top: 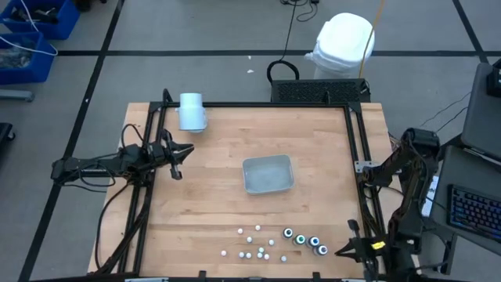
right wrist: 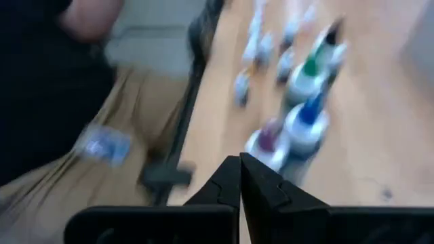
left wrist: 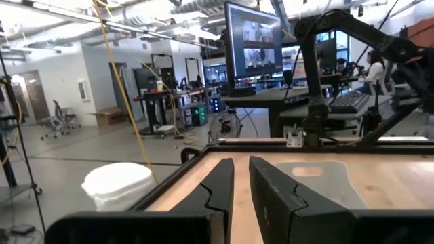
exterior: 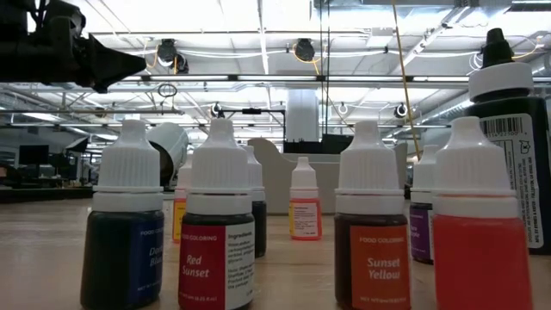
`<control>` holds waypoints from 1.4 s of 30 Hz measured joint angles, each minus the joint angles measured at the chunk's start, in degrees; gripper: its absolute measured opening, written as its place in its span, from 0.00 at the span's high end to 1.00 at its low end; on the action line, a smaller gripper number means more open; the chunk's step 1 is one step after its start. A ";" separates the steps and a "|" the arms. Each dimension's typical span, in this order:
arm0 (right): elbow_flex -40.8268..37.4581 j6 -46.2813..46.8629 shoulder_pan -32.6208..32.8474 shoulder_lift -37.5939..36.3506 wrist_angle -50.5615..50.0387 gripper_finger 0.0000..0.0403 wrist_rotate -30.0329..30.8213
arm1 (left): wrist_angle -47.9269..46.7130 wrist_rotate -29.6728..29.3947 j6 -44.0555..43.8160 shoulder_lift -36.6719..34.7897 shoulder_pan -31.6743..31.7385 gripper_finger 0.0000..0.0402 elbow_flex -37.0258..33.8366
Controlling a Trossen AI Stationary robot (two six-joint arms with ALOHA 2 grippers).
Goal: Pick & Place food coloring
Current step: Put the large purple food coloring bottle into the gray bin
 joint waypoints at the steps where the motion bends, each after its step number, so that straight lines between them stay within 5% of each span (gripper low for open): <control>1: 0.16 -0.25 -0.30 0.70 1.03 1.00 2.04 | -0.08 0.00 -0.53 0.00 0.00 0.86 0.00; 12: 0.12 9.85 -3.80 6.36 0.45 0.95 3.56 | -2.32 0.01 -1.02 0.28 -0.01 0.86 0.00; 21: 0.12 10.49 -7.71 6.37 0.26 0.70 3.01 | -1.16 0.04 -0.45 0.28 0.00 0.86 0.00; 29: 0.08 8.35 -9.34 6.32 0.32 0.51 -4.10 | -0.79 0.03 2.17 0.28 -0.02 0.86 0.00; 42: 0.10 11.81 -9.37 6.26 0.72 0.48 -8.25 | -0.81 0.03 2.20 0.28 0.00 0.86 0.00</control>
